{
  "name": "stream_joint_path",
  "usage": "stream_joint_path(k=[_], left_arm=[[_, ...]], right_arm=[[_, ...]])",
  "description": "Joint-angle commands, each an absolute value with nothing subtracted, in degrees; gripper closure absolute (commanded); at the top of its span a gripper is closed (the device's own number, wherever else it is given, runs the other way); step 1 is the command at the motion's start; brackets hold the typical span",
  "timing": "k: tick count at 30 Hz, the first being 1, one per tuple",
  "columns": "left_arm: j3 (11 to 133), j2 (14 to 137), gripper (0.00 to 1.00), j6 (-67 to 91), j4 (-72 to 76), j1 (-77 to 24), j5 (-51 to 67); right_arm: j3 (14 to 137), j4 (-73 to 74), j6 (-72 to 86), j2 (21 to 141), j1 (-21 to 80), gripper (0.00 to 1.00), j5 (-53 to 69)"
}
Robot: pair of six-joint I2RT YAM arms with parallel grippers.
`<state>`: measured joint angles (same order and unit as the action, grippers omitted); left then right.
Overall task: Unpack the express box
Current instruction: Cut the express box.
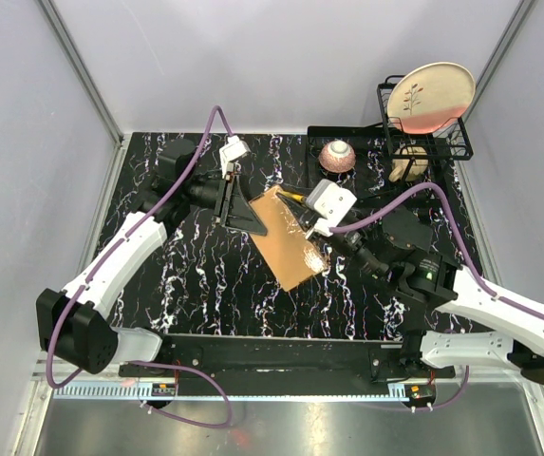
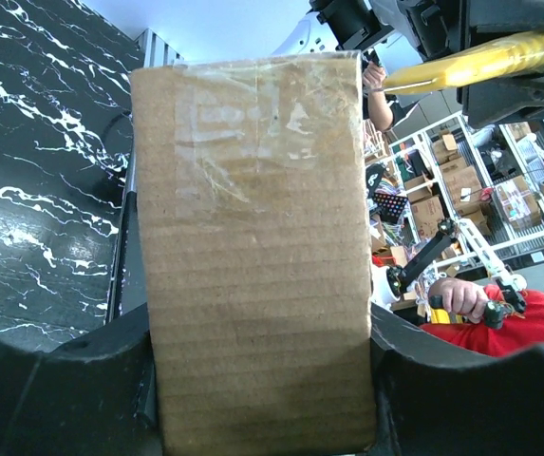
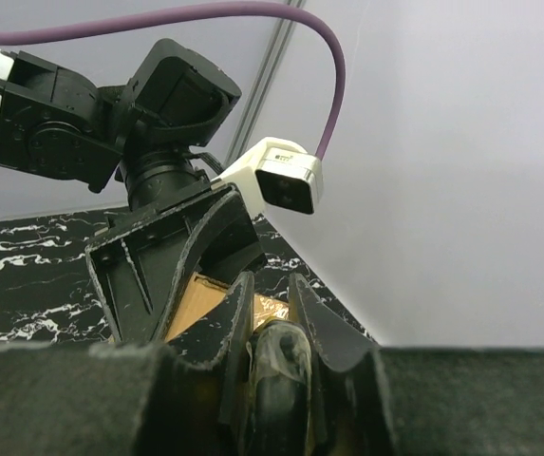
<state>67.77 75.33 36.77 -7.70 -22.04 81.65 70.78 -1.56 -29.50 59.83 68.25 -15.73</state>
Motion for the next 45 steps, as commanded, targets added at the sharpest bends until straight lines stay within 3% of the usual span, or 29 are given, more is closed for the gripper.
stream_joint_path(k=[1,8,20,36,45], left_arm=[[71.63,75.15,0.94,39.55,-1.32,-20.92,81.56],[72.33,75.5,1.0,40.52,-1.67,-20.3,79.63],[74.8,75.32,1.0,37.53,-10.37,-18.46,71.81],[72.42,75.85,1.0,36.04,-13.09,-10.81,59.24],[71.9,75.41,1.0,33.84,-12.57,-9.76,54.23]], right_arm=[[67.94,4.48,-25.49,58.36,68.38,1.0,-18.63],[65.39,7.38,-25.31,56.78,68.9,1.0,-22.41],[64.07,4.66,-25.31,59.94,69.17,1.0,-24.34],[53.89,-16.59,-15.65,64.07,70.66,1.0,-39.09],[53.44,-20.12,-10.55,68.11,72.95,1.0,-43.07]])
